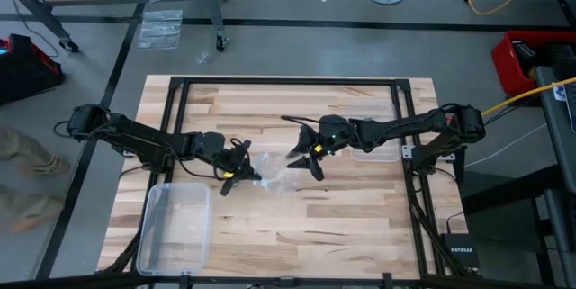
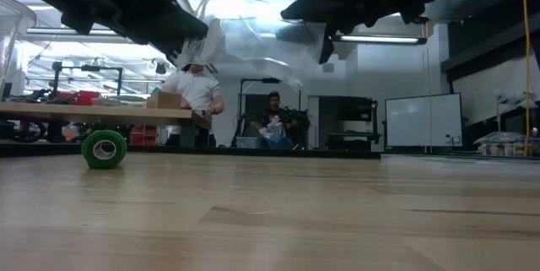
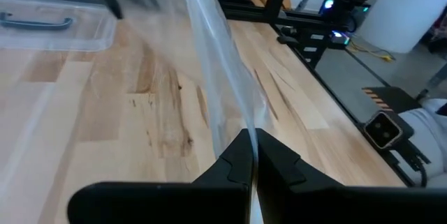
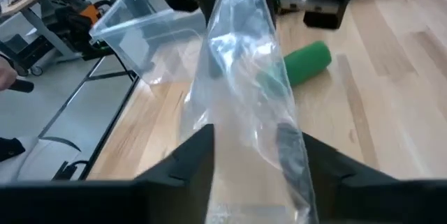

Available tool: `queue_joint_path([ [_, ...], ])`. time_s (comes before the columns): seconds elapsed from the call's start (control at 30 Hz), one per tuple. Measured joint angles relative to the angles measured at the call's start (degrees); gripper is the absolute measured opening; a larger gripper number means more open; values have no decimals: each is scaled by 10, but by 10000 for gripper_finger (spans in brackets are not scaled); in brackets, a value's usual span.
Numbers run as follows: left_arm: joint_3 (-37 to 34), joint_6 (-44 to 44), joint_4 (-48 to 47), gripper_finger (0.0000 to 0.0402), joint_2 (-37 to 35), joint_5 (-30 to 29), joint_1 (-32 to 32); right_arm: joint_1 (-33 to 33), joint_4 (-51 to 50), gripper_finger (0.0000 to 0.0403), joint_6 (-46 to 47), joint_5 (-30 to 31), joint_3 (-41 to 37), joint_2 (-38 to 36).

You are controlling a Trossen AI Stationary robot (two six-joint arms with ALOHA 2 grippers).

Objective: Roll bandage
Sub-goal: Open the zip bag

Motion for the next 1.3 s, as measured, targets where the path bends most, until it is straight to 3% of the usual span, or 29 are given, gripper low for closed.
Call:
queue_joint_path([
  [0.3, 0, 0, -2, 0, 0, -39, 1, 0, -44, 11, 1, 0, 0, 0],
  [0.83, 0, 34, 6, 3, 0, -40, 1, 17, -110, 6, 18, 15, 0, 0],
  [1.1, 0, 59, 86, 4, 0, -58, 2, 35, -113, 3, 18, 37, 0, 0],
  [1.3, 0, 56, 94, 4, 0, -58, 5, 33, -135, 2, 14, 54, 0, 0],
])
